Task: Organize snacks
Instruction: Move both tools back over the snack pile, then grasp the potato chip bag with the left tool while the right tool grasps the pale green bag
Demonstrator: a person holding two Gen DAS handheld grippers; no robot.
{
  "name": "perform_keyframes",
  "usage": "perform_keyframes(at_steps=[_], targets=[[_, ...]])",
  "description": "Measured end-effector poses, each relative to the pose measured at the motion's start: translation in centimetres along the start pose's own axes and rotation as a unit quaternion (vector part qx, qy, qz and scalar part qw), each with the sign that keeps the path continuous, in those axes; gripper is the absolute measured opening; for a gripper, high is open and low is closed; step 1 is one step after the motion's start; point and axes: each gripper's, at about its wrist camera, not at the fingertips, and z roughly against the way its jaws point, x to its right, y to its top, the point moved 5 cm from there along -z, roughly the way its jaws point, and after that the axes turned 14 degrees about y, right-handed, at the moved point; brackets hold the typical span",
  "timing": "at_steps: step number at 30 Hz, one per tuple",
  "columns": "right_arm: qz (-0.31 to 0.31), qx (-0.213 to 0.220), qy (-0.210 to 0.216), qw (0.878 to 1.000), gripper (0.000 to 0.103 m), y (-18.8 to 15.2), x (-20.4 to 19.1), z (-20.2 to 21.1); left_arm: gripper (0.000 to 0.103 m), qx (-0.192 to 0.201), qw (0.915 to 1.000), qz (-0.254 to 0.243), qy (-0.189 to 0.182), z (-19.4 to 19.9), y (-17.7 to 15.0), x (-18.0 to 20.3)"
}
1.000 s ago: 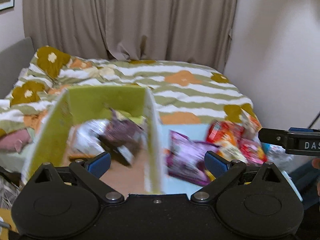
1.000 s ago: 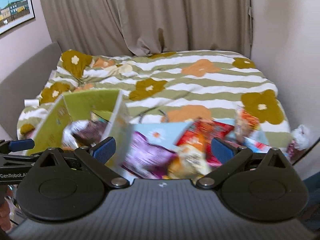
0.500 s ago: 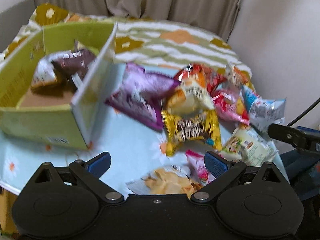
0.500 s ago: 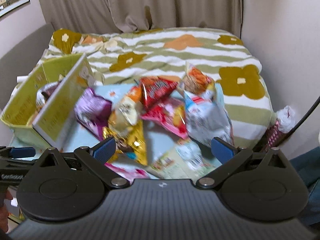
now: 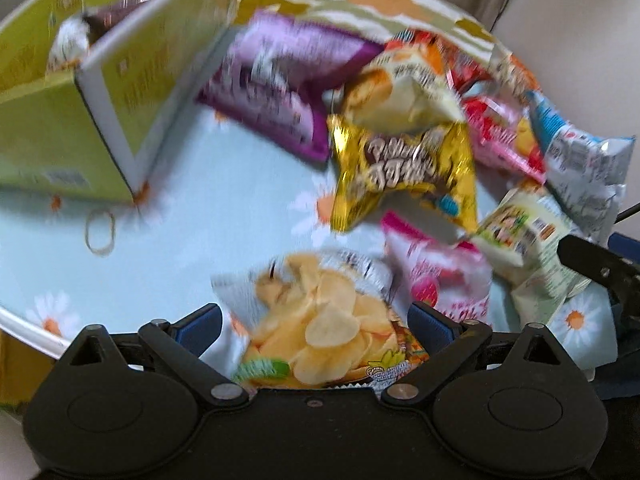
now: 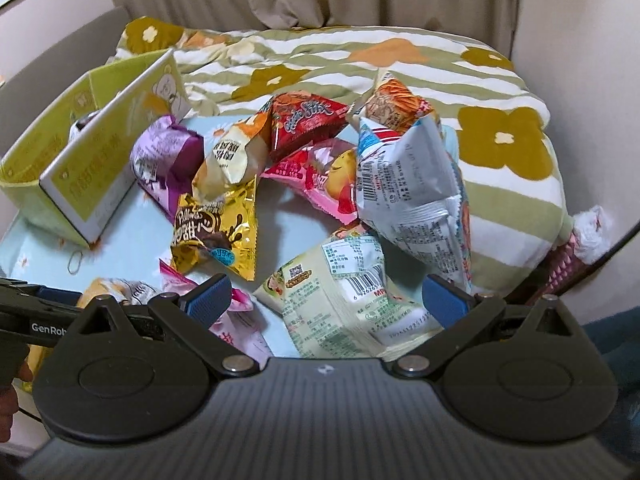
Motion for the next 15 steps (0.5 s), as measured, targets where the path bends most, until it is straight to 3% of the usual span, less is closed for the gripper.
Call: perform_keyframes(at_steps=[1, 2, 7, 15], targets=[[0.005, -0.003, 0.001, 1.000, 0.103, -0.1, 0.1, -0.3, 0.090, -0.010, 0.9999, 0.000, 0.001, -0.5, -0.3, 0.0], [0.009, -0.007, 0.004, 1.000, 0.103, -0.1, 0.3, -0.6, 0.090, -0.019, 0.9998, -0.002, 0.003, -0.9, -0.6, 0.0], [0.024, -0.023, 0.011, 0.999, 0.103, -0.6, 0.8, -1.8, 0.079, -0.003, 0.9999, -0.011, 0.004, -0.7, -0.5, 0.0], [0.038, -0.038, 0.005, 0.999, 0.103, -1.0, 1.5, -3.3, 0.073, 0.009, 0.9999, -0.013, 0.002, -0.6, -0.2, -0.1]])
